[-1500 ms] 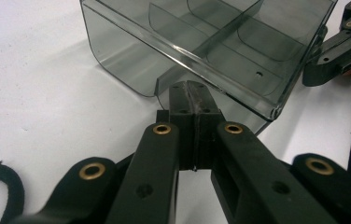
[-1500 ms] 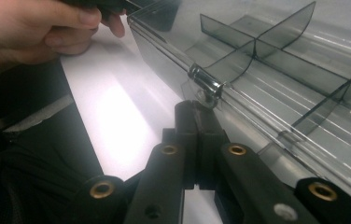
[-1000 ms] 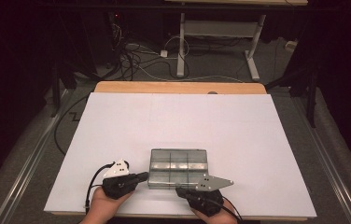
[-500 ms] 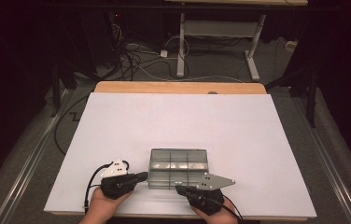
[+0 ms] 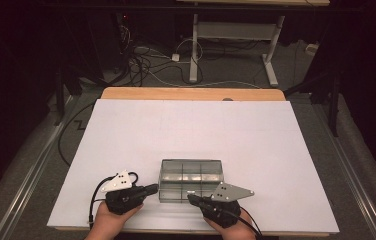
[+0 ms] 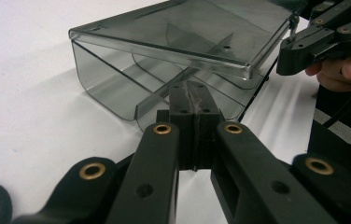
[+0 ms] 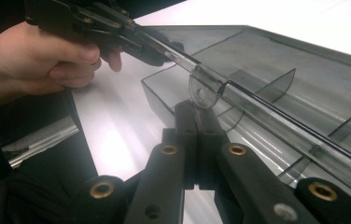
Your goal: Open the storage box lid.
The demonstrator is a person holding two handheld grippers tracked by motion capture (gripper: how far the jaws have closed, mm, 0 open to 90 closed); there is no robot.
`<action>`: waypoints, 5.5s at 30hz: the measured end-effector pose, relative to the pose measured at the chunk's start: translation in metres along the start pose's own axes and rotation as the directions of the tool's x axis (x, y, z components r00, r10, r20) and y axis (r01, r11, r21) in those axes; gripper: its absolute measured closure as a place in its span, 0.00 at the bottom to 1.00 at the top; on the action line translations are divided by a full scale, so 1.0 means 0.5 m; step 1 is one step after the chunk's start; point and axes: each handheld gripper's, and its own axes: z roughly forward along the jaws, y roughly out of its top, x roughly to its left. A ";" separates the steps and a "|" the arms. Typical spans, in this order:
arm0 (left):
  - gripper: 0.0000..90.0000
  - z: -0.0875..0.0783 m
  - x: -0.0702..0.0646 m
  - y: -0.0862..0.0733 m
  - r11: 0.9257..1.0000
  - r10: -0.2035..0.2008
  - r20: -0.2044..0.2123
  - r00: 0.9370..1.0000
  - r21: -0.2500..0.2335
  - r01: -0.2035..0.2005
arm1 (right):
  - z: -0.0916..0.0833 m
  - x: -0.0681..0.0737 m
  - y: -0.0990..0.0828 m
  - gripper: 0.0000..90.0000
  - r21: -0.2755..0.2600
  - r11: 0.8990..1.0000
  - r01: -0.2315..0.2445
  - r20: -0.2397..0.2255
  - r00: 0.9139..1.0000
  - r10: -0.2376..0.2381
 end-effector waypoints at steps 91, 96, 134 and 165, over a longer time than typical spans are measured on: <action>0.98 0.069 0.055 0.091 0.998 0.054 -0.042 0.998 -0.030 -0.055 | -0.096 -0.142 -0.026 1.00 -0.049 0.997 -0.052 0.285 0.956 0.064; 0.98 0.070 0.058 0.094 0.998 0.053 -0.042 0.998 -0.032 -0.055 | -0.088 -0.160 -0.020 1.00 -0.057 0.997 -0.059 0.319 0.945 0.074; 0.98 0.090 0.071 0.117 0.998 0.047 -0.057 0.997 -0.043 -0.050 | -0.022 -0.259 0.076 1.00 -0.131 0.991 -0.036 0.371 0.925 0.083; 0.98 0.109 0.088 0.128 0.999 0.031 -0.067 0.997 -0.036 -0.033 | -0.028 -0.244 0.108 1.00 -0.199 0.980 -0.005 0.338 0.938 0.073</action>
